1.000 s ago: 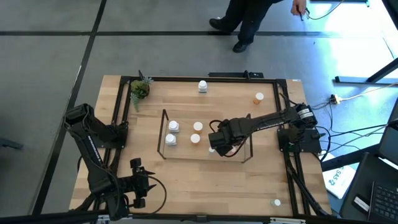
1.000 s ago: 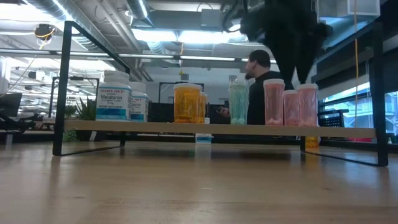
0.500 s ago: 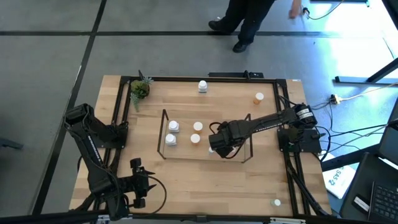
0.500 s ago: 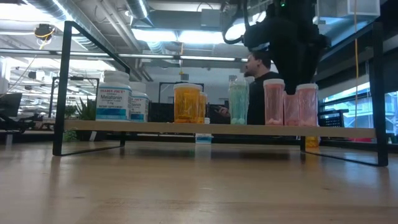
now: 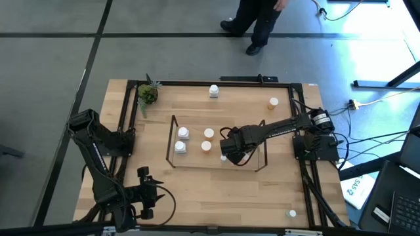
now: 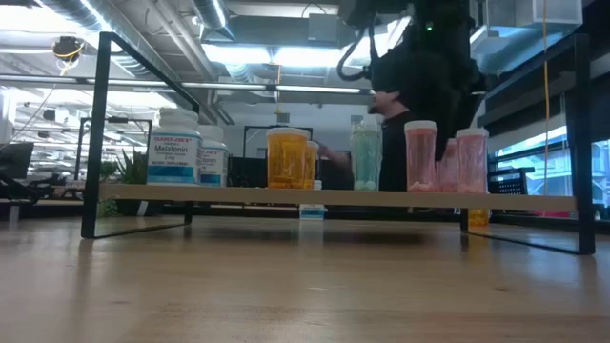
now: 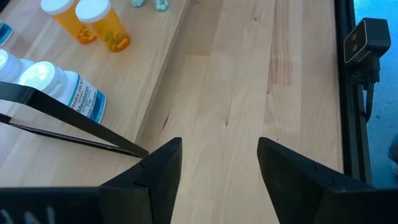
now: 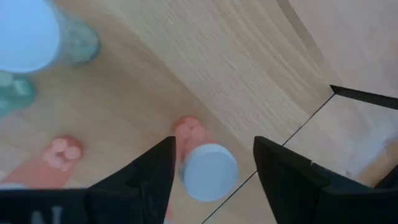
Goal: Pick and place medicine bottles onto shelf by color
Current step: Adjust the pink pill bottles on the shelf
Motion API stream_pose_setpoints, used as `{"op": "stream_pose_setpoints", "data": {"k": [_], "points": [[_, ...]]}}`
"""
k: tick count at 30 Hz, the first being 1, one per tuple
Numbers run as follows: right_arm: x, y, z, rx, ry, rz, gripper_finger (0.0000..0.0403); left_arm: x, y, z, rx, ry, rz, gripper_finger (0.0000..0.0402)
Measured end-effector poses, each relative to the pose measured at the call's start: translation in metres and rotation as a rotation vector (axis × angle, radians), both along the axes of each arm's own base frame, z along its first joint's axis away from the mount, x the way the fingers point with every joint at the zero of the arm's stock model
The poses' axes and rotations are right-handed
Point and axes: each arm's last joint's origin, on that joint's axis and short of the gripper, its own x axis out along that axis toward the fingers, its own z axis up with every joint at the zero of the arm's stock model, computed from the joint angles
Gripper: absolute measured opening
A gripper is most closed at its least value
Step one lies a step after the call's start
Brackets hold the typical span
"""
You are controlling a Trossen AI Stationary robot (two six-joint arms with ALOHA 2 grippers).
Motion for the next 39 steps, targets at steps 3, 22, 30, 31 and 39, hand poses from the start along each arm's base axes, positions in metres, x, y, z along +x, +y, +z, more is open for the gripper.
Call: {"op": "stream_pose_setpoints", "data": {"k": [3, 22, 30, 31, 39], "points": [[0.0, 0.0, 0.0, -0.005, -0.003, -0.001, 0.0201, 0.0, 0.0, 0.0, 0.0, 0.0, 0.0, 0.0203], [0.001, 0.0, 0.0, -0.011, -0.009, 0.001, 0.0128, 0.0, 0.0, 0.0, 0.0, 0.0, 0.0, 0.0203], [0.005, -0.01, 0.002, -0.01, -0.021, 0.013, 0.0128, 0.0, 0.0, 0.0, 0.0, 0.0, 0.0, 0.0203], [0.006, -0.012, 0.004, -0.009, -0.027, 0.011, 0.0128, 0.0, 0.0, 0.0, 0.0, 0.0, 0.0, 0.0203], [0.009, -0.033, 0.007, -0.008, -0.011, 0.054, 0.0128, 0.0, 0.0, 0.0, 0.0, 0.0, 0.0, 0.0203]]}}
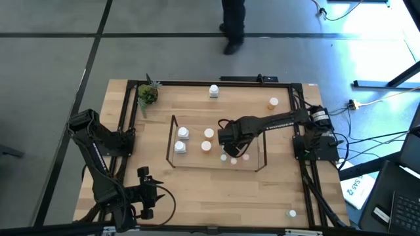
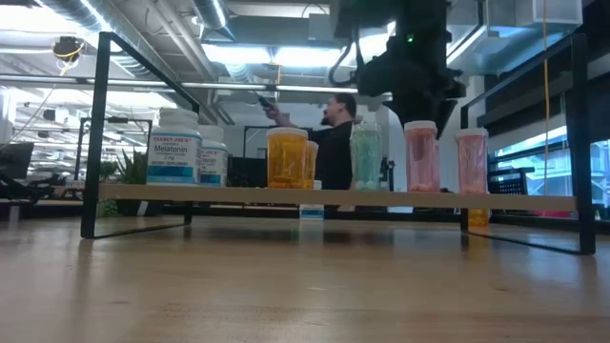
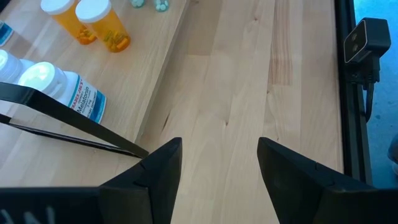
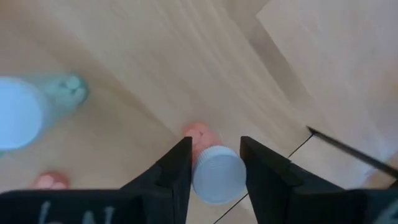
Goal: Pick and place medicine bottles onto shelf by color
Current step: Adjust the pink pill bottles on the shelf
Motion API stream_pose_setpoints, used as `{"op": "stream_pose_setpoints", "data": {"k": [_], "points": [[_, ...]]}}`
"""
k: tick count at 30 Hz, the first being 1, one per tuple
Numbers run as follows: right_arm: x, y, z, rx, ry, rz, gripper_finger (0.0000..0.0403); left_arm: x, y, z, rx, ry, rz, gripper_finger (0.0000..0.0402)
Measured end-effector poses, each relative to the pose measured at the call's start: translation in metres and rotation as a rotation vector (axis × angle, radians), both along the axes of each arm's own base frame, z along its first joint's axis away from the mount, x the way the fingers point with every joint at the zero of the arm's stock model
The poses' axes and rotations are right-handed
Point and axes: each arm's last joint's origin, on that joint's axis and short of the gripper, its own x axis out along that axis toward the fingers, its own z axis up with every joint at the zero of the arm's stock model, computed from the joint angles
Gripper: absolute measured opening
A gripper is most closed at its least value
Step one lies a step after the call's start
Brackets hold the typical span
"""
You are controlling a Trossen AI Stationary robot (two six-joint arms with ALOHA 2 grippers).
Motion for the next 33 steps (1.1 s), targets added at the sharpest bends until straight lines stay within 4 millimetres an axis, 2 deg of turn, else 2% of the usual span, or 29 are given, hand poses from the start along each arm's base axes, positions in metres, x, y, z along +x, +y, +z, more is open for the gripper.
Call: {"op": "stream_pose_setpoints", "data": {"k": [6, 33], "points": [[0.0, -0.009, 0.0, 0.001, 0.012, 0.021, 0.0128, 0.0, 0.0, 0.0, 0.0, 0.0, 0.0, 0.0203], [0.0, -0.016, 0.0, -0.003, 0.009, -0.022, 0.0128, 0.0, 0.0, 0.0, 0.0, 0.0, 0.0, 0.0203]]}}
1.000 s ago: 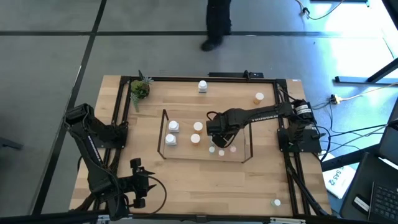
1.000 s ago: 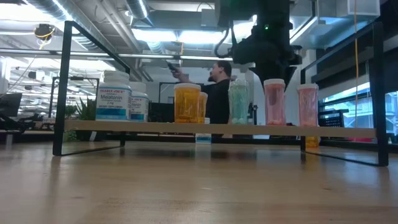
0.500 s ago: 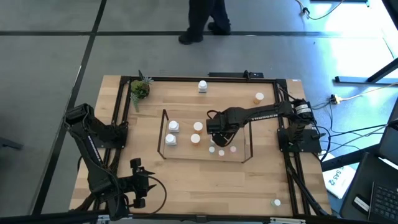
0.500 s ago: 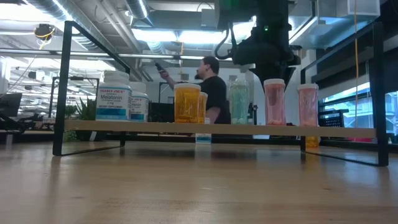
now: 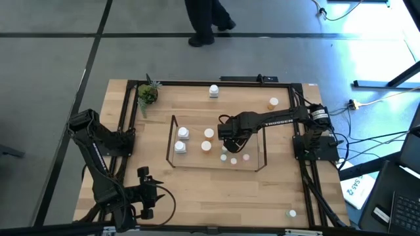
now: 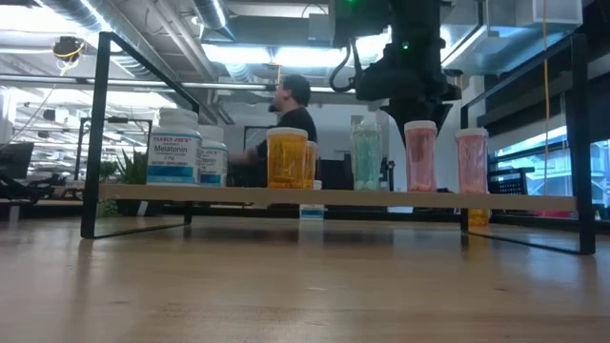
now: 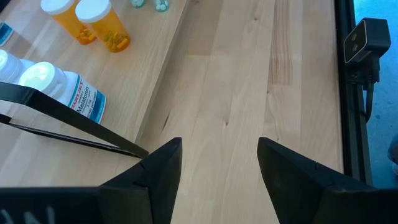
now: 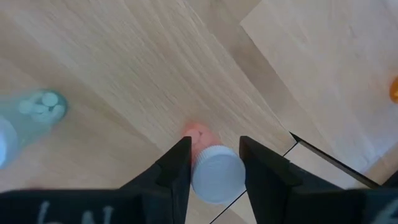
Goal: Pick and place medicine bottles onto shelf by color
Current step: Adjust the pink pill bottles on the shelf
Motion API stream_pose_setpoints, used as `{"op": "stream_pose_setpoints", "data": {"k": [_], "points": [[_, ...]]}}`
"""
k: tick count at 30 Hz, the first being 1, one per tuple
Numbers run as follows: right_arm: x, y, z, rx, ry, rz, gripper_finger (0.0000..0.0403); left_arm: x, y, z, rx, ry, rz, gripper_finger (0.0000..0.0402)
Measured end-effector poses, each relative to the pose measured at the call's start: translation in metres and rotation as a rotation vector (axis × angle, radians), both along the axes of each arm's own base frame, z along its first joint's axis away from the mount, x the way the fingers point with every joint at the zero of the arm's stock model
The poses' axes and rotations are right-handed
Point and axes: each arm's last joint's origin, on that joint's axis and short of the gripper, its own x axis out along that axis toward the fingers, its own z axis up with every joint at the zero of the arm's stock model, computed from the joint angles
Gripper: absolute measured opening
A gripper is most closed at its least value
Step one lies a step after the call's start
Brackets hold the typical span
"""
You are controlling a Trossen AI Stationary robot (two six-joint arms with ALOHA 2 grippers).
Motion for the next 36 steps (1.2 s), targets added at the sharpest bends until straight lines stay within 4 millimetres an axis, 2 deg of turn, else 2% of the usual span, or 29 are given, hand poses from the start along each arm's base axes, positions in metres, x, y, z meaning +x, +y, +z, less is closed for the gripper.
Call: {"op": "stream_pose_setpoints", "data": {"k": [36], "points": [[0.0001, 0.0, 0.0006, -0.001, -0.005, -0.004, 0.0139, -0.0003, -0.0003, -0.0005, -0.011, 0.02, -0.004, 0.0203]]}}
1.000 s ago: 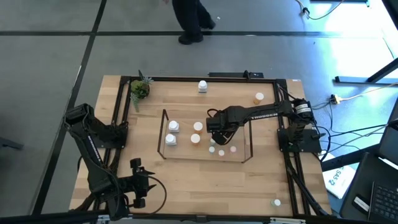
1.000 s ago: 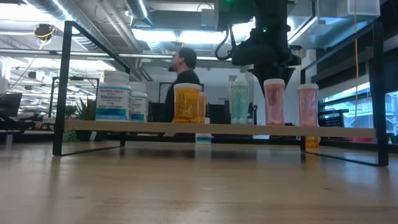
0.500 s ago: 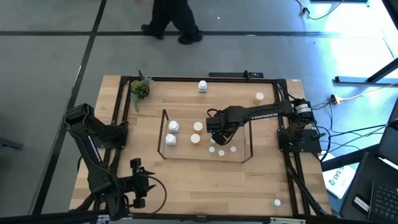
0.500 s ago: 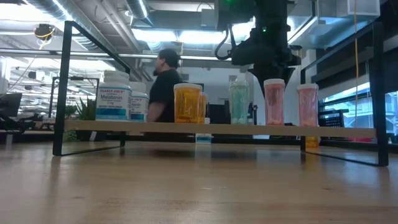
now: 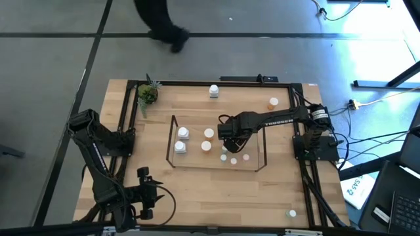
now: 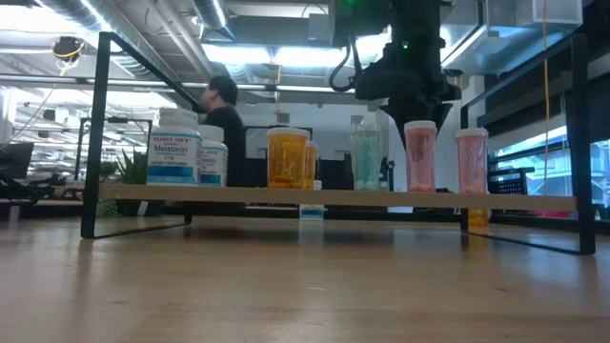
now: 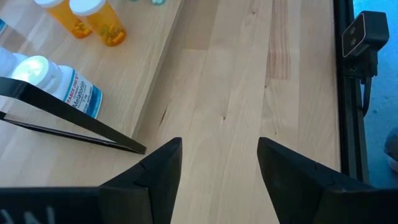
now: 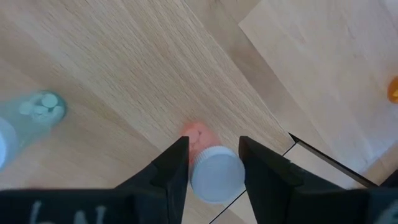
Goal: Pick and place medicine bottles onto shelf by color
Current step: Adjust the pink pill bottles on the shelf
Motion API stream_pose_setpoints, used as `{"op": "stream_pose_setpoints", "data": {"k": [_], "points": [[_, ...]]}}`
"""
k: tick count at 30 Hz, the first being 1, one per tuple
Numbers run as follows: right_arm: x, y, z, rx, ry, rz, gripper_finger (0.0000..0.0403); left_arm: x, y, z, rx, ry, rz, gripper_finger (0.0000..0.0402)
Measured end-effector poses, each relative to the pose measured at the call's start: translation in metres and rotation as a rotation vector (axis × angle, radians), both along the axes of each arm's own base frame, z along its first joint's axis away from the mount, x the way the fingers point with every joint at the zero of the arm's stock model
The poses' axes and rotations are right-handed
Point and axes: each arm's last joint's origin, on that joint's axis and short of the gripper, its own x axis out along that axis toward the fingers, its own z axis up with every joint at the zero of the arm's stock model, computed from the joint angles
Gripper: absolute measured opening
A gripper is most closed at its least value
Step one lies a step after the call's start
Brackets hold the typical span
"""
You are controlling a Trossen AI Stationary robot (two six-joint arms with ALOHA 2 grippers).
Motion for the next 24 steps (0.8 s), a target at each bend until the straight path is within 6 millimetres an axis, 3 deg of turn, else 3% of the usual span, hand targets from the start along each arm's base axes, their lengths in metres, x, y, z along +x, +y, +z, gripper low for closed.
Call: {"op": "stream_pose_setpoints", "data": {"k": [13, 24], "points": [[0.0002, 0.0016, -0.0003, 0.048, 0.0, 0.005, 0.0187, 0.0, 0.0, 0.0, 0.017, 0.006, -0.018, 0.0203], [0.0012, -0.0006, 0.0028, 0.045, -0.001, 0.026, 0.0192, 0.0, 0.0, 0.0, 0.018, 0.006, -0.019, 0.0203]]}}
